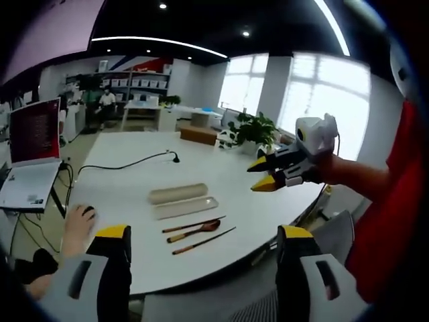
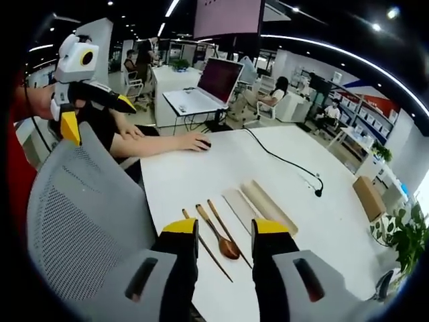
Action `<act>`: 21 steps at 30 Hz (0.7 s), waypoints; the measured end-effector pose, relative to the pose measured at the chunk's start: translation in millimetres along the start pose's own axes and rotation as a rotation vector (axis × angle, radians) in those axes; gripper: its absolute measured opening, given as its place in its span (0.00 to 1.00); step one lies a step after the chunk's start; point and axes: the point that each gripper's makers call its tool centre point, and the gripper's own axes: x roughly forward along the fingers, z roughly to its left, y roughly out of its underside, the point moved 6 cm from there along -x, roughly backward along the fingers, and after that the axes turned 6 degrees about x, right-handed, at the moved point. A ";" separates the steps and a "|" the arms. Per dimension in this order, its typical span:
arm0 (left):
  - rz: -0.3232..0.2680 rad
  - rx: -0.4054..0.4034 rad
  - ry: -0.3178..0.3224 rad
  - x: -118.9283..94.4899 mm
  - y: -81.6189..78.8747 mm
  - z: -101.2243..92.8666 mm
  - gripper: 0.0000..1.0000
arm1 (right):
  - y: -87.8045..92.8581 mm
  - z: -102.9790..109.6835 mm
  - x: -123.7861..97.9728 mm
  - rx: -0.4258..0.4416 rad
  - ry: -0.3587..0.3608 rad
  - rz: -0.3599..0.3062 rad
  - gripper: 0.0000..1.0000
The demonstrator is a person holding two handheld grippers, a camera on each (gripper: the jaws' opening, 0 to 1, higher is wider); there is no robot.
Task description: Arrange the utensils inside the cutlery case until each visible utensil rests in its matching compartment.
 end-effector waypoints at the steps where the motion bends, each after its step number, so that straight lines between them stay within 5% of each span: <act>1: 0.000 0.000 0.000 0.4 -0.1 0.5 0.92 | 0.1 0.2 0.9 -0.004 -0.002 0.003 0.29; 9: -0.002 0.000 0.009 10.2 -3.4 6.3 0.91 | 4.2 -1.4 19.4 -0.075 0.016 0.076 0.28; 14: -0.009 0.007 0.035 20.3 -7.5 5.1 0.90 | 1.3 0.8 21.5 -0.018 0.009 0.059 0.38; 21: -0.023 0.024 0.071 29.5 -13.1 1.8 0.90 | 5.5 8.1 15.9 -0.003 -0.004 0.059 0.32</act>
